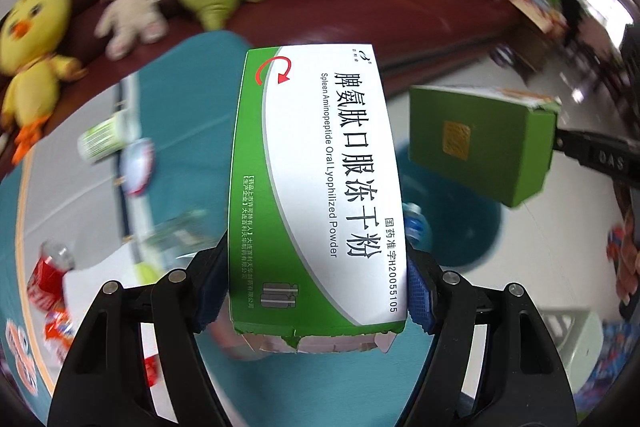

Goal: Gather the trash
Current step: 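Carry both boxes over the teal bin and open both tools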

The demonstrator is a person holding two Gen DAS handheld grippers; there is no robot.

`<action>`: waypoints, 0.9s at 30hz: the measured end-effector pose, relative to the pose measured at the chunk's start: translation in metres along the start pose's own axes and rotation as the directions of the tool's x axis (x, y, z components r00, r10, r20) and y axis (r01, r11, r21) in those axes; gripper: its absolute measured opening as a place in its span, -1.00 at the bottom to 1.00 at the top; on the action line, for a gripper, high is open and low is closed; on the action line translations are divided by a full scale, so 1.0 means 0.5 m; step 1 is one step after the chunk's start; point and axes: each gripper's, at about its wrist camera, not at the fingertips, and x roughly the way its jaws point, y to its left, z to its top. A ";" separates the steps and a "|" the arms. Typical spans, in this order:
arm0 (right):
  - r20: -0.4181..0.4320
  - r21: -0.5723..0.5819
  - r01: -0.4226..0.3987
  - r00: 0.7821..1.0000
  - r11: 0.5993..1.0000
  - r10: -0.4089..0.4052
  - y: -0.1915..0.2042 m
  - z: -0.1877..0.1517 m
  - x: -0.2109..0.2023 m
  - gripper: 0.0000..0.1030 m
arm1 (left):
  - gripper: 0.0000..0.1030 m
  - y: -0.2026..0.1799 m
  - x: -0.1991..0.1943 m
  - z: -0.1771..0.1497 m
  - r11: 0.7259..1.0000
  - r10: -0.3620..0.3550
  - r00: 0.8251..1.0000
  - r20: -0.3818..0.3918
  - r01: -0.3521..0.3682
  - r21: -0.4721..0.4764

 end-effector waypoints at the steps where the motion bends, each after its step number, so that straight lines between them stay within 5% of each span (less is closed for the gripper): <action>1: -0.005 0.020 0.018 1.000 1.000 -0.017 -0.027 -0.006 0.000 -0.92 | 0.42 -0.026 0.016 0.006 0.999 -0.014 1.000 -0.014 0.014 0.029; 14: -0.133 0.122 0.116 0.986 0.986 -0.100 -0.205 -0.052 0.076 -0.92 | 0.45 -0.214 0.205 0.042 0.974 -0.088 0.974 -0.211 0.128 0.186; 27: -0.217 0.101 0.122 0.971 0.987 -0.098 -0.224 -0.068 0.141 -0.90 | 0.54 -0.199 0.286 0.034 0.983 -0.063 0.956 -0.286 0.109 0.148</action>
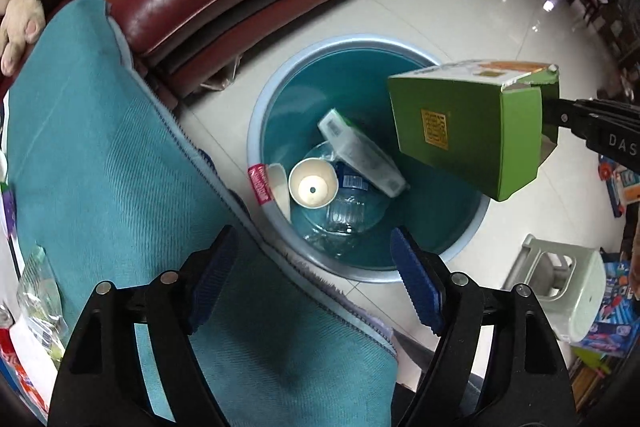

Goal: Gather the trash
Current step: 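Carry both boxes over the teal bin and open both tools, then move both tools back over the table toward the tissue and wrapper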

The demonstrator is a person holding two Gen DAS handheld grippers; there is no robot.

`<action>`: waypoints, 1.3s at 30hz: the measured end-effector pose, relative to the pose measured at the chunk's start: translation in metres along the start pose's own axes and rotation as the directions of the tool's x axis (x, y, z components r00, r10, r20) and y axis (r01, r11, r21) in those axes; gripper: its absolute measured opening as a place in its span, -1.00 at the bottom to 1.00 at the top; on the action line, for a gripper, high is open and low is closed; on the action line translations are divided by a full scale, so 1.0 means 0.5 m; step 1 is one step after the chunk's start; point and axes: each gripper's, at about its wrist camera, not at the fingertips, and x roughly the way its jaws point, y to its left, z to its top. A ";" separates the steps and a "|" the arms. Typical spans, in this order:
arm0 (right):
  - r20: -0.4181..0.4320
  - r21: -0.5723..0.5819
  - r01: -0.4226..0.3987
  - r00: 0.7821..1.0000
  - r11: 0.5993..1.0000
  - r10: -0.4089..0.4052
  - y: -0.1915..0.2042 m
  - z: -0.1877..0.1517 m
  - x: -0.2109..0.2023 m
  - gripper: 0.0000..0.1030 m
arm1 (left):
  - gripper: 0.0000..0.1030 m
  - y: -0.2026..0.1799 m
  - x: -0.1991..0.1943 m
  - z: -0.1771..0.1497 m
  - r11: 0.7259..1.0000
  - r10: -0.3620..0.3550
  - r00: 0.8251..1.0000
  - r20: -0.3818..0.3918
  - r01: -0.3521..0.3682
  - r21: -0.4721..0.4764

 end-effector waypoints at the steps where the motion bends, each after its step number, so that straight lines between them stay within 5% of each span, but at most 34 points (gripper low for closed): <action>1: -0.006 -0.001 -0.001 1.000 1.000 0.001 0.002 -0.001 0.005 -0.90 | 0.56 0.006 0.000 -0.003 1.000 0.001 1.000 0.000 -0.001 -0.003; 8: -0.080 -0.024 -0.037 0.996 0.999 0.035 0.029 -0.012 0.035 -0.81 | 0.66 0.036 -0.021 -0.025 0.999 -0.010 1.000 0.017 0.011 -0.042; 9: -0.089 -0.027 -0.042 0.995 0.999 0.039 0.034 -0.013 0.037 -0.71 | 0.68 0.040 -0.026 -0.029 0.999 -0.013 1.000 0.022 0.014 -0.047; 12: -0.076 -0.036 -0.032 0.997 0.999 0.030 0.047 -0.011 0.029 0.05 | 0.73 0.048 -0.040 -0.036 0.998 -0.018 0.999 0.040 0.021 -0.060; 14: -0.069 -0.038 -0.028 0.997 0.999 0.025 0.052 -0.009 0.020 0.07 | 0.75 0.052 -0.052 -0.043 0.998 -0.025 0.998 0.057 0.029 -0.063; 17: -0.055 -0.023 -0.013 0.998 1.000 0.011 0.054 -0.008 0.005 0.40 | 0.77 0.058 -0.067 -0.054 0.997 -0.031 0.997 0.075 0.037 -0.069; 28: -0.084 -0.015 0.006 0.996 1.000 -0.007 0.110 -0.031 -0.025 0.50 | 0.80 0.130 -0.128 -0.137 0.992 -0.035 0.991 0.130 0.050 -0.114; 39: -0.106 -0.141 -0.091 0.991 0.986 0.077 0.322 -0.071 -0.035 0.60 | 0.82 0.298 -0.209 -0.284 0.968 0.030 0.979 0.200 0.022 -0.252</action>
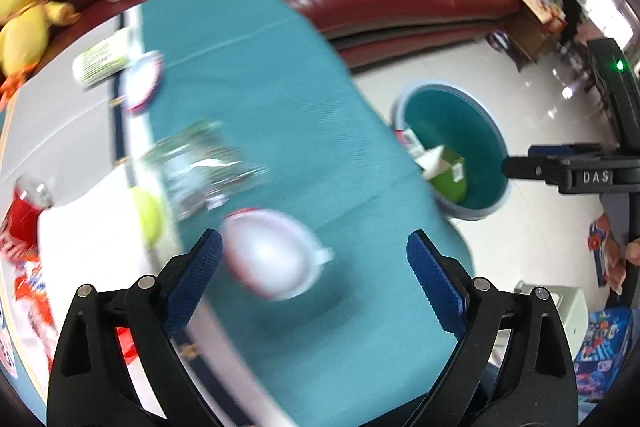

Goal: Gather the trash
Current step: 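Move both tools back over the table toward the tissue and wrapper, then grasp the white tissue with left tool while right tool grasps the clear plastic wrapper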

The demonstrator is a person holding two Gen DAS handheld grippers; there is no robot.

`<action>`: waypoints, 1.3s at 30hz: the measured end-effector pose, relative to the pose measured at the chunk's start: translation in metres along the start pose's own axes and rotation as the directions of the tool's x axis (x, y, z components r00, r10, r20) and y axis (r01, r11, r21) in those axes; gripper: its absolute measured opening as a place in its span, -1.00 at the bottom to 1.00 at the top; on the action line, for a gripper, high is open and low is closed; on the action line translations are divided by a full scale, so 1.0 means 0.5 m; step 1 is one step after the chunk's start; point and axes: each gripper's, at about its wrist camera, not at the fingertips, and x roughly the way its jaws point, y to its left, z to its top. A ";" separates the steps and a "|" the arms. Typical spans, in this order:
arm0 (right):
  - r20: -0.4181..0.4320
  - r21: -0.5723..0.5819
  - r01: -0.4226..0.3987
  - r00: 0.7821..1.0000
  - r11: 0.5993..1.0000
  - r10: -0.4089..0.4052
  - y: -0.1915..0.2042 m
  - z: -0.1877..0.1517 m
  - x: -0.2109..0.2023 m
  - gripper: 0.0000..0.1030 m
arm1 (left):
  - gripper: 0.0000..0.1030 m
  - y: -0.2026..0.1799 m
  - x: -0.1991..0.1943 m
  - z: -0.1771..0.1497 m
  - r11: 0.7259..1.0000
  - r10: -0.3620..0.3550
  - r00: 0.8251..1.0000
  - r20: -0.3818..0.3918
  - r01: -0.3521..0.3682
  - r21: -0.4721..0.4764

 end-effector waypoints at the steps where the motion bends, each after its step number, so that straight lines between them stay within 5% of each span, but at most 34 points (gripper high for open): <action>1: -0.006 -0.016 -0.008 1.000 1.000 0.008 0.024 0.000 0.004 0.60 | 0.82 0.023 -0.010 -0.008 1.000 0.003 1.000 0.008 -0.003 -0.019; 10: -0.044 -0.130 -0.033 0.999 0.991 0.028 0.185 0.013 0.038 0.60 | 0.83 0.237 -0.052 -0.074 0.980 0.087 0.996 0.035 -0.079 -0.184; 16: -0.062 -0.145 -0.049 0.997 0.988 0.040 0.255 0.035 0.061 0.60 | 0.83 0.315 -0.030 -0.093 0.975 0.115 0.993 0.008 -0.111 -0.193; 28: -0.031 -0.147 -0.118 0.993 0.982 0.115 0.348 0.077 0.084 0.60 | 0.85 0.334 0.064 -0.091 0.981 0.116 0.991 -0.067 -0.124 -0.147; 35: -0.012 -0.149 -0.156 0.988 0.976 0.157 0.392 0.097 0.128 0.60 | 0.89 0.330 0.060 -0.104 0.981 0.114 0.993 -0.012 -0.114 -0.160; 39: -0.026 -0.142 -0.159 0.987 0.977 0.157 0.407 0.110 0.163 0.60 | 0.70 0.333 0.054 -0.108 0.980 0.121 0.993 0.011 -0.118 -0.160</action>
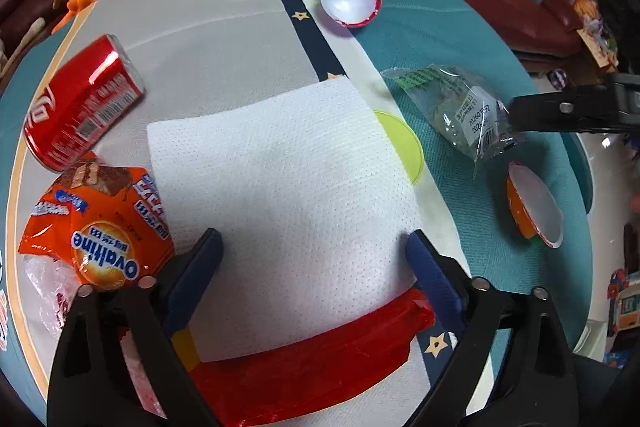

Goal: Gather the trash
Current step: 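Grasp the white tissue with left tool while right tool grasps the clear plastic wrapper, then carry the clear wrapper over the teal bin with the right tool while left tool lifts the tissue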

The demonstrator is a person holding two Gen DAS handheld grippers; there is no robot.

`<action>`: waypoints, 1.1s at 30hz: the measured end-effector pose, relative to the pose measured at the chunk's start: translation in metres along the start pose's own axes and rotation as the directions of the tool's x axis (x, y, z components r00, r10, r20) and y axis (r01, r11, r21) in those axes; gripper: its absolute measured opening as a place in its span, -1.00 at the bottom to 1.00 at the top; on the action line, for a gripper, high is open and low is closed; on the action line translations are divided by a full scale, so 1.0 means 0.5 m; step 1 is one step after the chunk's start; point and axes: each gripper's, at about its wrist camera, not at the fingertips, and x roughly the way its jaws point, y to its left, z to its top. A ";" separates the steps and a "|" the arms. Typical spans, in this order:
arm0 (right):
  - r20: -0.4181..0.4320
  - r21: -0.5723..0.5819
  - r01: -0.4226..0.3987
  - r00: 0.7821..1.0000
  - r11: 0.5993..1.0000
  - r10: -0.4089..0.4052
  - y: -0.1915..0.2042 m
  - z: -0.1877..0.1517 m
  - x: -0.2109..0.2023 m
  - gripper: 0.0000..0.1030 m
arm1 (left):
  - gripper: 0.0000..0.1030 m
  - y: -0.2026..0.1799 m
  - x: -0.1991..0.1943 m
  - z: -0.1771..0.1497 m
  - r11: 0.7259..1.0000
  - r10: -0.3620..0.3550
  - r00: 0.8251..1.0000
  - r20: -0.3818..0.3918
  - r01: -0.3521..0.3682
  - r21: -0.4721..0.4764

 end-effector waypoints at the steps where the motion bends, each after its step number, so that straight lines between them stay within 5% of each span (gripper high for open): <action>1: -0.003 0.004 -0.001 1.000 1.000 0.001 0.000 0.002 0.007 0.60 | 0.59 0.003 -0.003 -0.001 1.000 0.001 1.000 0.008 -0.001 -0.007; 10: -0.003 0.013 -0.022 1.000 1.000 0.022 0.022 0.016 0.042 0.60 | -0.47 0.015 -0.025 0.000 0.997 -0.053 0.998 0.025 0.054 -0.062; 21: 0.017 0.044 -0.062 0.998 0.997 0.061 0.043 0.030 0.057 0.62 | -0.78 0.021 -0.057 0.007 0.987 -0.109 0.992 0.064 0.116 -0.108; 23: 0.048 0.030 -0.043 0.998 0.999 0.041 0.045 0.027 0.057 0.56 | -0.79 0.023 -0.062 0.010 0.987 -0.105 0.992 0.073 0.113 -0.112; 25: 0.077 -0.001 -0.013 0.997 1.000 0.013 0.050 0.021 0.054 0.23 | -0.80 0.027 -0.071 0.013 0.986 -0.104 0.991 0.084 0.113 -0.119; 33: 0.121 -0.012 -0.063 0.991 0.998 0.064 0.040 -0.001 0.003 0.20 | -0.80 0.012 -0.126 0.030 0.986 -0.109 0.984 0.139 0.125 -0.112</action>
